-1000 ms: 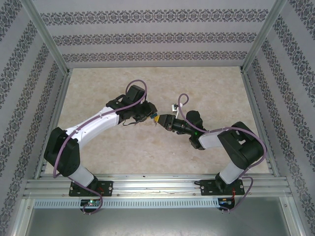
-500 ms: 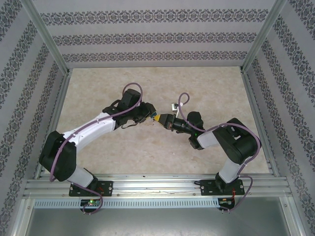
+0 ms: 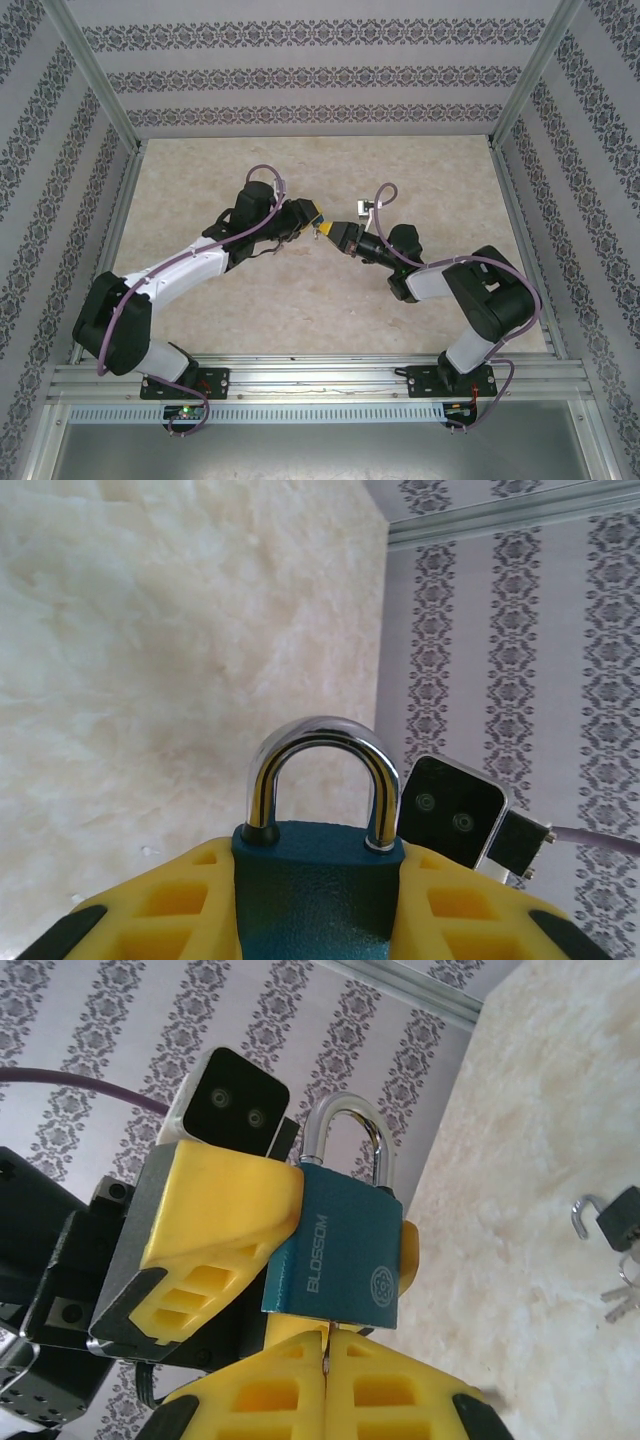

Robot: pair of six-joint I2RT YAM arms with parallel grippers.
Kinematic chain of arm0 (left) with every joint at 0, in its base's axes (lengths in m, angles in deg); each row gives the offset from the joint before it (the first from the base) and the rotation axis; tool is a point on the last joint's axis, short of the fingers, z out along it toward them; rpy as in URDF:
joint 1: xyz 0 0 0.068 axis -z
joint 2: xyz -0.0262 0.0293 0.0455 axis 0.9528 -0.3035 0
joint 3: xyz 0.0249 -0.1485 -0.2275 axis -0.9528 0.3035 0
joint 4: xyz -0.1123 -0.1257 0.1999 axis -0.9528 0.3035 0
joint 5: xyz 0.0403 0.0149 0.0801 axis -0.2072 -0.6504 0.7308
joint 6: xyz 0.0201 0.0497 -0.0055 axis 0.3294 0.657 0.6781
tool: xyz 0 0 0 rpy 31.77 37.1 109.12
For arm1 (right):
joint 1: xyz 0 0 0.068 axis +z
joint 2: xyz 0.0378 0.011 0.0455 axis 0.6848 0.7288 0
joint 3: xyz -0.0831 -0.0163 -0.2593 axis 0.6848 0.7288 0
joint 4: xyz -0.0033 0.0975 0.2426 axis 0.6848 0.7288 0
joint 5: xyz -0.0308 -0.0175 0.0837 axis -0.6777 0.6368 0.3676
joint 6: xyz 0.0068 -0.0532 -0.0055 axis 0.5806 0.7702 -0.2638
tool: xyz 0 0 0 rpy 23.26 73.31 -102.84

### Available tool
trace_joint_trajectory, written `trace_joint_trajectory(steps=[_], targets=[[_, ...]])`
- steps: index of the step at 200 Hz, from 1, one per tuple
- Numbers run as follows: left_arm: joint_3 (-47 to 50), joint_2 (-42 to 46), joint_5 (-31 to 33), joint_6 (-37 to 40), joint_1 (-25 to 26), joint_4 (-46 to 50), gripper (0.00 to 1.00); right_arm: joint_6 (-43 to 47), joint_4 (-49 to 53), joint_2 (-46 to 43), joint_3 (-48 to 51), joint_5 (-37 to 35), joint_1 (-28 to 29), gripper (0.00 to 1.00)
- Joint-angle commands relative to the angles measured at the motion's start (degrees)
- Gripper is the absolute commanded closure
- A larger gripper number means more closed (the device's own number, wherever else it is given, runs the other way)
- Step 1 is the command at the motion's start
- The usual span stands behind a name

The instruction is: Unlock with the key

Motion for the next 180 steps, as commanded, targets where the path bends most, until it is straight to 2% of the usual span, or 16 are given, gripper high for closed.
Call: trace_joint_trajectory(steps=[1,67,78,117,125,139,157,180], targets=[[-0.54,2.11,-6.94,-2.22,1.03,-17.02,0.82,-0.39,-2.29,-0.41,-1.79,5.34,1.88,1.0],[0.84,1.79,-11.39,-4.36,1.0,-28.36,0.83,0.05,-2.29,-2.07,-2.91,6.25,2.23,1.0],[0.4,1.74,-11.7,-4.34,0.99,-27.8,0.84,-0.19,-2.29,-1.96,-2.98,6.12,2.15,1.0],[-1.37,2.94,-9.38,-0.85,0.95,-17.6,0.83,-0.35,-2.28,-1.03,-2.81,5.73,1.67,1.0],[-2.32,3.07,-8.48,0.42,0.95,-13.17,0.82,-0.46,-2.24,-0.68,-2.41,5.63,1.3,0.96],[-3.95,3.43,-6.22,3.0,0.95,-5.27,0.82,-0.82,-2.2,-0.29,-1.3,5.37,0.23,0.83],[-5.33,4.14,-2.47,4.98,0.87,2.94,0.82,-1.14,-1.68,-0.02,0.86,5.02,-1.75,0.73],[-7.94,4.0,2.58,6.45,0.77,14.33,0.79,0.49,1.41,-1.15,3.31,5.34,-3.84,0.69]])
